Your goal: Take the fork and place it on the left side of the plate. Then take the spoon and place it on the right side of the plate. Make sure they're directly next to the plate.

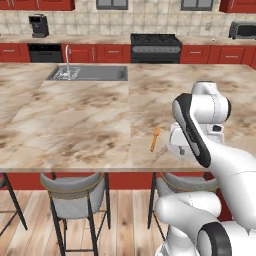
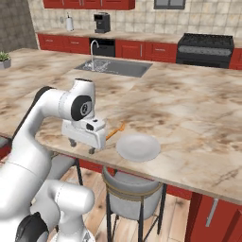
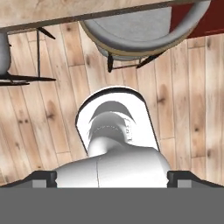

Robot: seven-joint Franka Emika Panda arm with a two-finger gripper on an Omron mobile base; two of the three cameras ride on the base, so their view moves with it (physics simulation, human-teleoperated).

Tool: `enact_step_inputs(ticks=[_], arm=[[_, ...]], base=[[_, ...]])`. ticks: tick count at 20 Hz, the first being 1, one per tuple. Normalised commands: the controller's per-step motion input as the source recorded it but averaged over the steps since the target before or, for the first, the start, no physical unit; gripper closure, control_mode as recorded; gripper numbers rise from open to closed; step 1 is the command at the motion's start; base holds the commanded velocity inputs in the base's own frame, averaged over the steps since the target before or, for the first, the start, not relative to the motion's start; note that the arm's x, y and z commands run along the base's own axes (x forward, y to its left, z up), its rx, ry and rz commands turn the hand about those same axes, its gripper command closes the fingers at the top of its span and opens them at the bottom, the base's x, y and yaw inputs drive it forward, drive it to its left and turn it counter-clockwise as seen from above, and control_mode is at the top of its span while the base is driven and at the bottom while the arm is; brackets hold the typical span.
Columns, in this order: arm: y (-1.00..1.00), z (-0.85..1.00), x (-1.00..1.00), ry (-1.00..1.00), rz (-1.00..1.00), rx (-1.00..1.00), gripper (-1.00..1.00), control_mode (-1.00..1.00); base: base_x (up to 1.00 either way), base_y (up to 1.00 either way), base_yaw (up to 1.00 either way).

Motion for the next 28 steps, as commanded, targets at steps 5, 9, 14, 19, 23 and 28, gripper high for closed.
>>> enact_step_inputs(ticks=[5,9,14,19,23,28], arm=[[0.0,0.0,0.0,0.0,0.0,0.0,-1.0,1.0],[0.0,0.0,0.0,0.0,0.0,0.0,-1.0,1.0],[0.0,0.0,0.0,0.0,0.0,0.0,-1.0,1.0],[0.0,0.0,0.0,0.0,0.0,0.0,-1.0,1.0],[0.0,0.0,0.0,0.0,0.0,0.0,-1.0,1.0],[0.0,0.0,0.0,0.0,0.0,0.0,-1.0,1.0]], base=[[-0.89,-0.46,-0.12],[-0.11,-1.0,-0.22],[-0.08,-1.0,-0.22],[0.0,-1.0,-0.18],[0.0,-1.0,-0.13],[0.08,-1.0,-0.06]])
